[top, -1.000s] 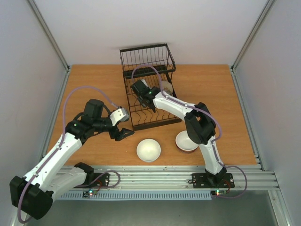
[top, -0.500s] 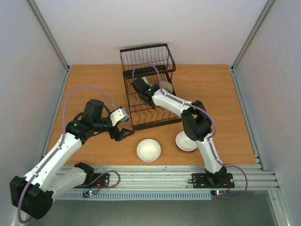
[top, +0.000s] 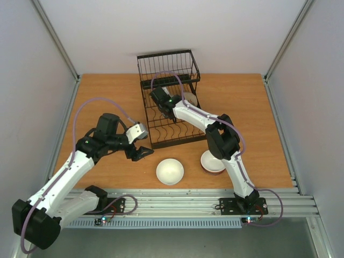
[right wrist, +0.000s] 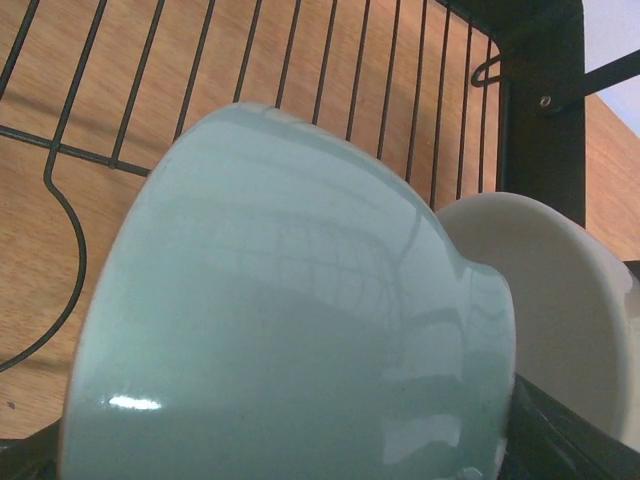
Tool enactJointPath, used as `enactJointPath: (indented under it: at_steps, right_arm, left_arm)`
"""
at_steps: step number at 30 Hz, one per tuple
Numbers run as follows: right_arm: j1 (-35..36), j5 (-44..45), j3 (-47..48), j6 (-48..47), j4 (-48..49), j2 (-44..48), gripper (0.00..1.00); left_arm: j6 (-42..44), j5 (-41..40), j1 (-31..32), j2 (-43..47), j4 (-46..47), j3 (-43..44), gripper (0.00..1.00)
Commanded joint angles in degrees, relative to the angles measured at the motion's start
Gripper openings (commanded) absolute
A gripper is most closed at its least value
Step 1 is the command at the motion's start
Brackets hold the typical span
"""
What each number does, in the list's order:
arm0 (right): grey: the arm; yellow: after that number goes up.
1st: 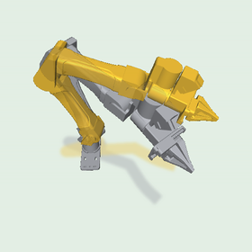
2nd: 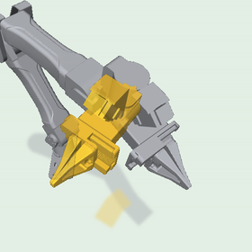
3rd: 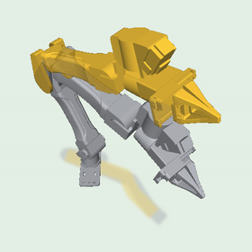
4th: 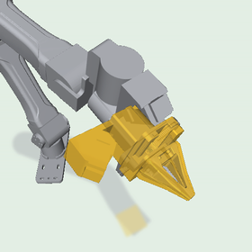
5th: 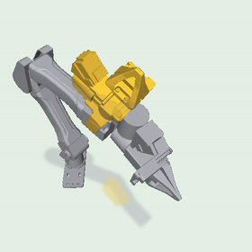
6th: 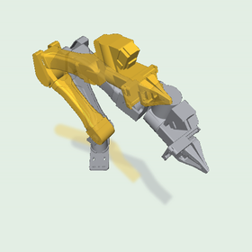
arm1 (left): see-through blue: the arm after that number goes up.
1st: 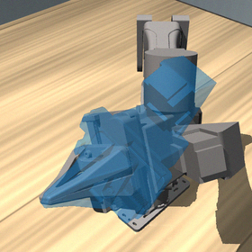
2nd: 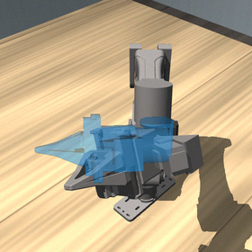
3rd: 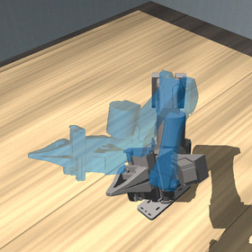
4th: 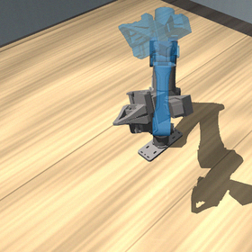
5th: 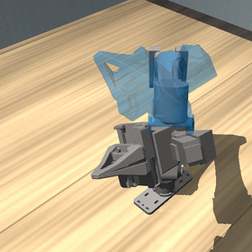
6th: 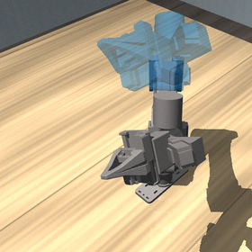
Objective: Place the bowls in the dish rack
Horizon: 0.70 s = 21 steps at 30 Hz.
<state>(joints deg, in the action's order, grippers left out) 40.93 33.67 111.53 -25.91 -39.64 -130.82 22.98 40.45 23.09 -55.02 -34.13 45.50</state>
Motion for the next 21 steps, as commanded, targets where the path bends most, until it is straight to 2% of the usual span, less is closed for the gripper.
enactJointPath:
  at_steps: [1,4,8,12,21]
  right_arm:
    - [-1.0,5.3,1.7,-0.6,0.3,-0.4,0.62]
    - [-1.0,5.7,1.1,-1.1,1.0,0.4,0.67]
    - [-1.0,5.6,0.6,-1.8,1.5,0.8,0.88]
    - [-1.1,5.9,0.5,-2.0,1.7,0.9,0.96]
    - [-1.1,6.2,-3.0,-2.2,3.8,4.0,0.99]
  left_arm:
    - [1.1,1.5,-0.2,-0.5,0.5,-0.3,0.80]
    - [1.3,1.8,-0.2,-0.5,0.4,-0.3,0.80]
    - [1.4,2.2,-0.2,-0.4,0.0,-0.3,0.80]
    - [1.8,2.5,-0.2,-0.3,-0.3,-0.3,0.80]
    - [2.0,2.7,-0.2,-0.6,-0.3,-0.4,0.80]
